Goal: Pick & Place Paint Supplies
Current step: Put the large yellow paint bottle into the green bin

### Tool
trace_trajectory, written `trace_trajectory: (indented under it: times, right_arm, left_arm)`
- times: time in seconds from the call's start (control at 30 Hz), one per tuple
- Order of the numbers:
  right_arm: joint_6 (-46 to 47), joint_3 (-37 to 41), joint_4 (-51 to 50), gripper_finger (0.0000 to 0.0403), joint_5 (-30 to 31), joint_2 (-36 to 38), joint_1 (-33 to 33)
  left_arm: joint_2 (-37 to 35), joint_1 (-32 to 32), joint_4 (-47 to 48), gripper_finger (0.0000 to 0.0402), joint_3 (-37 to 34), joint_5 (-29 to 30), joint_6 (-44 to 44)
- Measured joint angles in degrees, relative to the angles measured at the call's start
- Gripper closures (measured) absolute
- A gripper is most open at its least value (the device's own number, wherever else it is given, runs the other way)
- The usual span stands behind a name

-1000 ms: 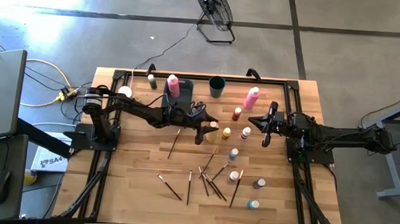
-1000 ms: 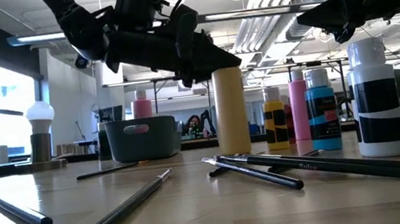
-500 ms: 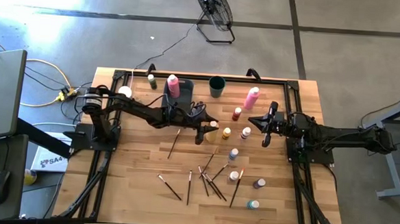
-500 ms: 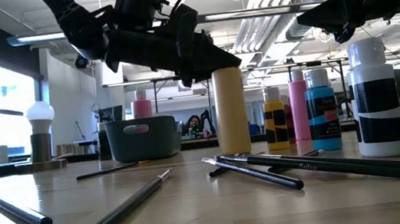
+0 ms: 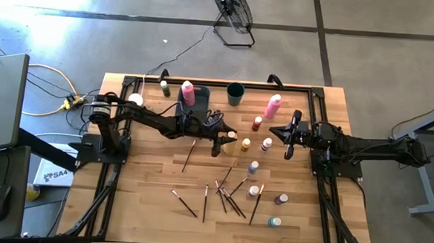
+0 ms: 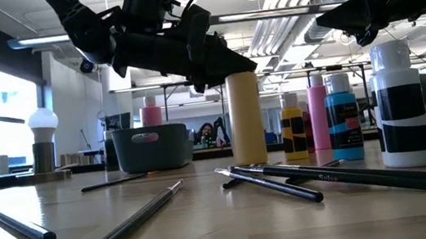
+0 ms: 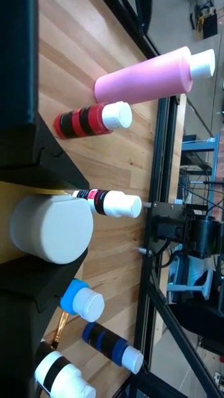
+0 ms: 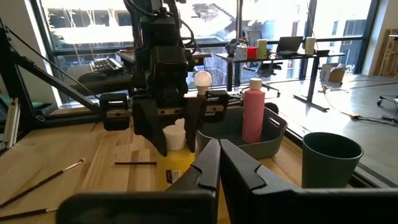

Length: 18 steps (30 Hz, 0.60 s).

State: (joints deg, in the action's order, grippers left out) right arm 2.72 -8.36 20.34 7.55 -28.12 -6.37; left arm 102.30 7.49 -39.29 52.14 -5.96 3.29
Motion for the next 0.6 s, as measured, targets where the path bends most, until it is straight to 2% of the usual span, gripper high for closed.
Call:
trace_trajectory:
  times: [0.2,0.6]
  right_arm:
    - [0.0,0.0,0.0,0.0400,0.0,0.0,0.0]
    - [0.0,0.0,-0.1,0.0400,0.0,0.0,0.0]
  left_arm:
    - [-1.4,0.0,1.2,0.0255,-0.2,-0.5,0.2]
    - [-9.6,0.0,7.9,0.0255,0.0,0.5,-2.9]
